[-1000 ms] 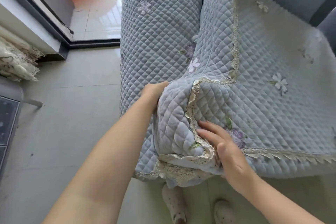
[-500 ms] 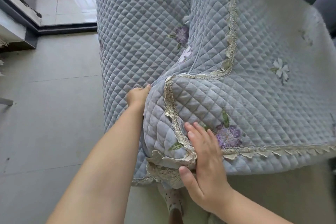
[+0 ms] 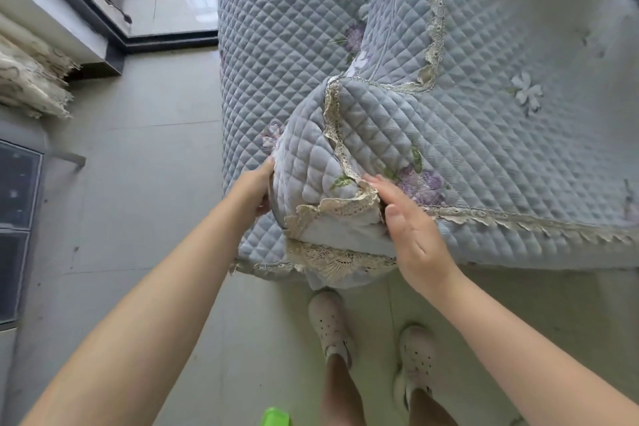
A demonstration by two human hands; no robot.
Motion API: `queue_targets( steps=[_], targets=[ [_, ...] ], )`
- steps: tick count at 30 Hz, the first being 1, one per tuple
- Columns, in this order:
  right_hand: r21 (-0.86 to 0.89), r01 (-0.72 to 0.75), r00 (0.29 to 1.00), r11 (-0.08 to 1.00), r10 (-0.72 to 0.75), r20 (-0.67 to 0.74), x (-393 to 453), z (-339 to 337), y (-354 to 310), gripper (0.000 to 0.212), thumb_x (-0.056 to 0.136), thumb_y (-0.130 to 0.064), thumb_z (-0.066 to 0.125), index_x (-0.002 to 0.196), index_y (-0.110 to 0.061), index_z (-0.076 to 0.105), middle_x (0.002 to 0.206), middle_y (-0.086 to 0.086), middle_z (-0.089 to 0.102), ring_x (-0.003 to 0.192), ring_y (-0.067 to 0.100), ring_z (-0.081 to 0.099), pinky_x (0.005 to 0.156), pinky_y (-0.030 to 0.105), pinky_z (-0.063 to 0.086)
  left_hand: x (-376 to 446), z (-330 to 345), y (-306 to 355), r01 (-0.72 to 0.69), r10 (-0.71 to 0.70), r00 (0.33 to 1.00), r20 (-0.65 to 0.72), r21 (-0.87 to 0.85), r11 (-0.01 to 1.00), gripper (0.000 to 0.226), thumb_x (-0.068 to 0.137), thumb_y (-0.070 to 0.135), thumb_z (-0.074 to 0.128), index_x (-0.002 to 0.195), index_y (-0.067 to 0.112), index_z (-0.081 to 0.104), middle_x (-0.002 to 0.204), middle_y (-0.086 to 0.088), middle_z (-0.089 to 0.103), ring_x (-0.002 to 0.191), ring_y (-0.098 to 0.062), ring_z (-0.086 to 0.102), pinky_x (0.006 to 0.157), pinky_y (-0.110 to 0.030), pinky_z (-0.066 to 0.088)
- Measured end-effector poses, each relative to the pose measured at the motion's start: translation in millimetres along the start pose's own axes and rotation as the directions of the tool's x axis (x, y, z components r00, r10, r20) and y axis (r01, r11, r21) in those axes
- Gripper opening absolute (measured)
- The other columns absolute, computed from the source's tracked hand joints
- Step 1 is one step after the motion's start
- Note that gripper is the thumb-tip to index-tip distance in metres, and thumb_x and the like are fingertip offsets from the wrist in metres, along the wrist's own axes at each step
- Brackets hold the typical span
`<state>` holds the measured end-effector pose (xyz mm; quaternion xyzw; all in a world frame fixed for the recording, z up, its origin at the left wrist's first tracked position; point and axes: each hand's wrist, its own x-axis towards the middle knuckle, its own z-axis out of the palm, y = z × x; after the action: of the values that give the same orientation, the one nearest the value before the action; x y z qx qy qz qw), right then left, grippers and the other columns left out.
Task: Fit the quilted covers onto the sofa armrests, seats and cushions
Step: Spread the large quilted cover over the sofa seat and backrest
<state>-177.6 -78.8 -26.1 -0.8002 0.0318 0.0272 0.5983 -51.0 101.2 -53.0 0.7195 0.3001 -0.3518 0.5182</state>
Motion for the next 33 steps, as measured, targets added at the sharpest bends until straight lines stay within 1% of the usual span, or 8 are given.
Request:
queue_targets(
  steps=[4, 8, 11, 16, 20, 25, 30, 33],
  targets=[
    [-0.291, 0.076, 0.997, 0.954, -0.079, 0.004, -6.6, -12.4, 5.0, 0.057, 0.086, -0.041, 0.022, 0.132, -0.016, 0.044, 0.136, -0.011, 0.033, 0.133, 0.003, 0.023, 0.113, 0.019, 0.013, -48.2, 11.5, -48.7, 0.013, -0.001, 0.999, 0.045, -0.280, 0.960, 0.029, 0.096, 0.040, 0.035, 0.092, 0.018, 0.054, 0.085, 0.000, 0.056, 0.076, -0.012, 0.051, 0.077, -0.028, 0.040],
    [-0.473, 0.077, 0.996, 0.878, -0.087, -0.001, 0.6, -21.2, 5.1, 0.070, 0.082, -0.044, 0.017, 0.133, -0.007, 0.046, 0.145, 0.005, 0.035, 0.131, 0.007, 0.014, 0.115, 0.041, 0.009, -58.3, 39.2, -64.8, -0.177, 0.100, 0.977, -0.186, -0.465, 0.867, 0.028, 0.097, 0.027, 0.040, 0.107, 0.010, 0.060, 0.098, -0.005, 0.062, 0.095, -0.023, 0.059, 0.084, -0.033, 0.047],
    [-0.546, 0.080, 0.997, 0.834, -0.067, 0.043, 7.5, -25.1, 3.5, 0.079, 0.076, -0.051, 0.011, 0.139, -0.012, 0.037, 0.151, 0.004, 0.024, 0.134, 0.005, 0.006, 0.116, 0.041, 0.003, -53.1, 55.0, -62.1, -0.166, -0.028, 0.924, -0.381, -0.468, 0.868, 0.043, 0.097, 0.031, 0.036, 0.124, 0.001, 0.053, 0.126, -0.015, 0.056, 0.116, -0.031, 0.051, 0.101, -0.039, 0.041],
    [-0.608, 0.100, 0.995, 0.788, -0.074, 0.068, 18.6, -21.2, 10.6, 0.080, 0.076, -0.055, 0.009, 0.142, -0.016, 0.030, 0.153, -0.003, 0.014, 0.134, 0.001, -0.003, 0.113, 0.031, -0.010, -20.8, 46.9, -71.2, -0.097, -0.049, 0.841, -0.540, -0.240, 0.966, 0.051, 0.100, 0.030, 0.027, 0.124, -0.008, 0.050, 0.132, -0.025, 0.048, 0.124, -0.036, 0.043, 0.100, -0.036, 0.034],
    [-0.652, 0.166, 0.983, 0.740, -0.173, 0.053, 21.2, -12.9, 25.8, 0.067, 0.086, -0.051, 0.020, 0.139, -0.014, 0.037, 0.144, -0.007, 0.013, 0.138, 0.003, 0.002, 0.110, 0.020, -0.015, 18.5, 39.2, -81.9, -0.094, 0.036, 0.835, -0.549, -0.078, 0.993, 0.050, 0.100, 0.026, 0.026, 0.115, -0.012, 0.055, 0.123, -0.028, 0.055, 0.115, -0.038, 0.049, 0.095, -0.038, 0.037],
    [-0.799, 0.265, 0.950, 0.540, -0.289, 0.120, 25.1, -6.9, 55.5, 0.054, 0.096, -0.050, 0.008, 0.137, -0.019, 0.027, 0.147, 0.004, 0.020, 0.141, 0.001, -0.010, 0.114, 0.031, -0.004, 59.6, 42.5, -85.9, -0.150, 0.061, 0.821, -0.567, -0.112, 0.982, 0.050, 0.099, 0.026, 0.032, 0.098, -0.016, 0.060, 0.107, -0.030, 0.061, 0.103, -0.041, 0.055, 0.087, -0.041, 0.042],
    [-0.811, 0.255, 0.946, 0.526, -0.310, 0.096, 23.5, -8.3, 58.8, 0.057, 0.095, -0.053, 0.005, 0.138, -0.020, 0.023, 0.146, 0.004, 0.017, 0.140, -0.001, -0.012, 0.114, 0.030, -0.006, 46.6, 41.0, -88.0, -0.200, 0.131, 0.857, -0.499, -0.088, 0.976, 0.048, 0.100, 0.027, 0.028, 0.064, 0.006, 0.052, 0.074, -0.013, 0.056, 0.083, -0.025, 0.048, 0.072, -0.030, 0.036],
    [-0.713, 0.254, 0.946, 0.653, -0.320, 0.044, 22.5, -17.6, 47.8, 0.054, 0.095, -0.052, 0.013, 0.133, -0.019, 0.034, 0.143, 0.004, 0.027, 0.139, 0.001, 0.007, 0.113, 0.024, -0.002, 27.9, 32.7, -82.2, -0.181, 0.152, 0.910, -0.387, -0.039, 0.983, 0.050, 0.100, 0.033, 0.026, 0.101, -0.001, 0.063, 0.111, -0.020, 0.061, 0.105, -0.032, 0.054, 0.090, -0.035, 0.043]
  ],
)
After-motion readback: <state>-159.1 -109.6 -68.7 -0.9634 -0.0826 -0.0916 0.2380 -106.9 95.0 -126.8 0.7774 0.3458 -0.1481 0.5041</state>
